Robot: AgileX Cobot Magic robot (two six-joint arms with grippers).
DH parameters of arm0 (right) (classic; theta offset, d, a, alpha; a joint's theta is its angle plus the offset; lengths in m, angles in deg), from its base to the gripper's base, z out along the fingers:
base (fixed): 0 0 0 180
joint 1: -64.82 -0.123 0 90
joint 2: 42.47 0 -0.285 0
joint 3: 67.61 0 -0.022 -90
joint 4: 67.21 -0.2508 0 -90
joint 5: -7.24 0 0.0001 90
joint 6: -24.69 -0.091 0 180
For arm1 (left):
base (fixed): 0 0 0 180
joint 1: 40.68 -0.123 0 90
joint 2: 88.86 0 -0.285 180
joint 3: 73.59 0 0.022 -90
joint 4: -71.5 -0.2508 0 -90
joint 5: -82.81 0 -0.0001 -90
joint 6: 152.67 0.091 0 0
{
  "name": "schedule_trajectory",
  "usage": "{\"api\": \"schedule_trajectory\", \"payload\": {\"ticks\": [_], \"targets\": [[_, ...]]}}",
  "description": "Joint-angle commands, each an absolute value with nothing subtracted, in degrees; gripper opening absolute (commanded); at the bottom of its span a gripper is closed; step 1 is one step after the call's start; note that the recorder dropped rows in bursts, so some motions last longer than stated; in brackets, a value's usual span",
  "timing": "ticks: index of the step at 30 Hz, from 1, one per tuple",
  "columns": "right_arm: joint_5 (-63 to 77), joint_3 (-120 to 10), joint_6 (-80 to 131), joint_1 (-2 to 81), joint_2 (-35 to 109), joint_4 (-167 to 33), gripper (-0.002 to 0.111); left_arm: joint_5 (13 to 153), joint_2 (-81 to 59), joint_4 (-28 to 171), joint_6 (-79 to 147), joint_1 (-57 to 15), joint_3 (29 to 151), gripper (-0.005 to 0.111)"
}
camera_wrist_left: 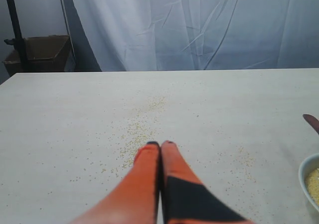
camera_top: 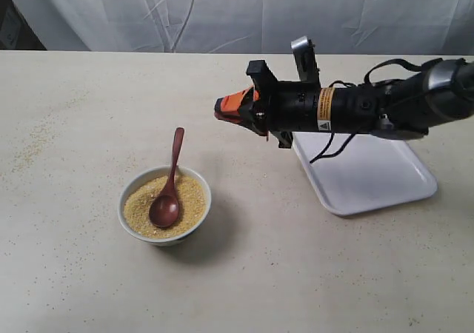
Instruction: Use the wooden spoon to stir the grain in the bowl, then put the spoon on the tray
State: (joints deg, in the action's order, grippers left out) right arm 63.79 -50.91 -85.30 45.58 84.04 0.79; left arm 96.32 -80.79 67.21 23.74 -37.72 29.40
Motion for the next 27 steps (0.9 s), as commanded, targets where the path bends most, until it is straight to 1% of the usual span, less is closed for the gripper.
{"api": "schedule_trajectory", "payload": {"ticks": [1,4,9,14,16,19,24,27], "targets": [[64.92,-61.45,-92.83,44.38,89.7,14.18,0.061,96.04,-81.07,67.37,23.54,-37.76,29.19,0.0],[60.48,-65.23,-95.31,41.98,92.55,16.88,0.051,96.04,-81.07,67.37,23.54,-37.76,29.19,0.0],[59.3,-68.13,-95.89,39.1,96.27,16.04,0.051,96.04,-81.07,67.37,23.54,-37.76,29.19,0.0],[59.26,-69.59,-95.89,38.23,96.88,13.83,0.051,96.04,-81.07,67.37,23.54,-37.76,29.19,0.0],[57.79,-69.59,-95.78,37.72,96.88,13.74,0.046,96.04,-81.07,67.37,23.54,-37.76,29.19,0.0],[55.96,-69.59,-95.64,36.8,96.88,13.15,0.032,96.04,-81.07,67.37,23.54,-37.76,29.19,0.0],[52.44,-69.59,-95.64,35.68,96.88,10.37,-0.001,96.04,-81.07,67.37,23.54,-37.76,29.19,0.0],[52.2,-69.59,-93.78,35.6,96.88,6.26,-0.001,96.04,-81.07,67.37,23.54,-37.76,29.19,0.0]]}}
